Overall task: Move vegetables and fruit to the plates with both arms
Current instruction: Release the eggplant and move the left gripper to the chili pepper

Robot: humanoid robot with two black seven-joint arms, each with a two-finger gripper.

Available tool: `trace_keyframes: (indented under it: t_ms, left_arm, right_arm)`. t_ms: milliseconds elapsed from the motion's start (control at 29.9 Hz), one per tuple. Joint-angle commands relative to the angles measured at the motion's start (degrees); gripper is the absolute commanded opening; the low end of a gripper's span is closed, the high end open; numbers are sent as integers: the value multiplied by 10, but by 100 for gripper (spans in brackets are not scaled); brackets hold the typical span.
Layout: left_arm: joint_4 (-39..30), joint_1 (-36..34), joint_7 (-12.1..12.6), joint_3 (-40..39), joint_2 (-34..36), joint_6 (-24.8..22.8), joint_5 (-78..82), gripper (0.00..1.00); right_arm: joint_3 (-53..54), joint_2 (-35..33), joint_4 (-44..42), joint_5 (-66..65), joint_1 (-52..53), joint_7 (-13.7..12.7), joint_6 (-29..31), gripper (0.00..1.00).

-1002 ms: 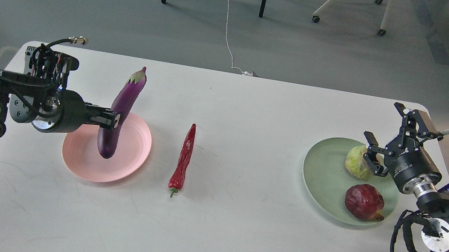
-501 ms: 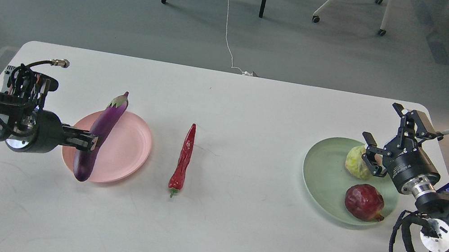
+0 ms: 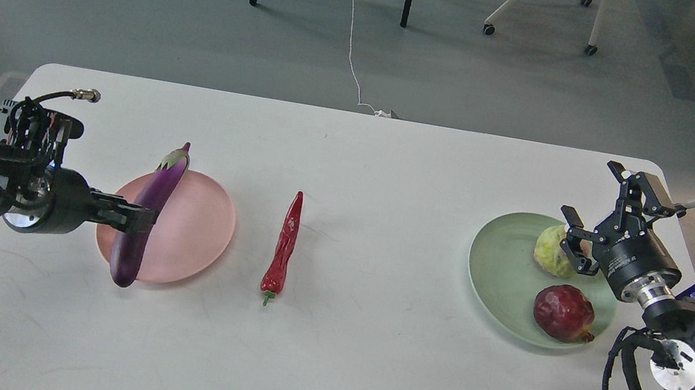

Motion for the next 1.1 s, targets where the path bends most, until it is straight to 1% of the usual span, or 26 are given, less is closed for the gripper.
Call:
trace_keyframes:
  t_ms: [0,33,134,234,334,401,468,501,601,701,835,1069]
  left_arm:
    - [2,-16,-1,-13,-1,1,-4,99]
    - [2,-25,-2,-22,-3,0,-6,99]
    - [1,-42,-18,-52,-21,0,-7,99]
    - [2,-59,-16,-71,-83,0,-5,99]
    - [3,-73,-4,-64,-144,0,3,99]
    - [10,-70,17,-61,-179,1,19,99]
    - [37,-68,39,-59,-225,0,49,99]
    - [49,-67,45,-58,-246,-1,63,99]
    - [83,-66,48,-40,-293,0,103,98]
    - [105,-66,48,-12,-307,1,118,98]
    - [106,-65,48,14,-308,5,118,98]
    - [111,-53,49,37,-310,19,118,97]
  right_arm:
    - [2,-1,0,0,1,0,0,99]
    - [2,-1,0,0,1,0,0,99]
    - [2,-2,0,0,1,0,0,99]
    - [2,-4,0,0,1,0,1,99]
    - [2,-5,0,0,0,0,0,99]
    - [2,-6,0,0,0,0,0,99]
    - [2,-7,1,0,-1,0,1,99]
    - [2,-7,1,0,-1,0,0,99]
    - [2,-8,1,0,-3,0,0,99]
    - [4,-9,0,0,-6,0,0,99]
    - [4,-8,0,0,-11,0,0,99]
    - [2,-5,-1,0,-12,0,0,99]
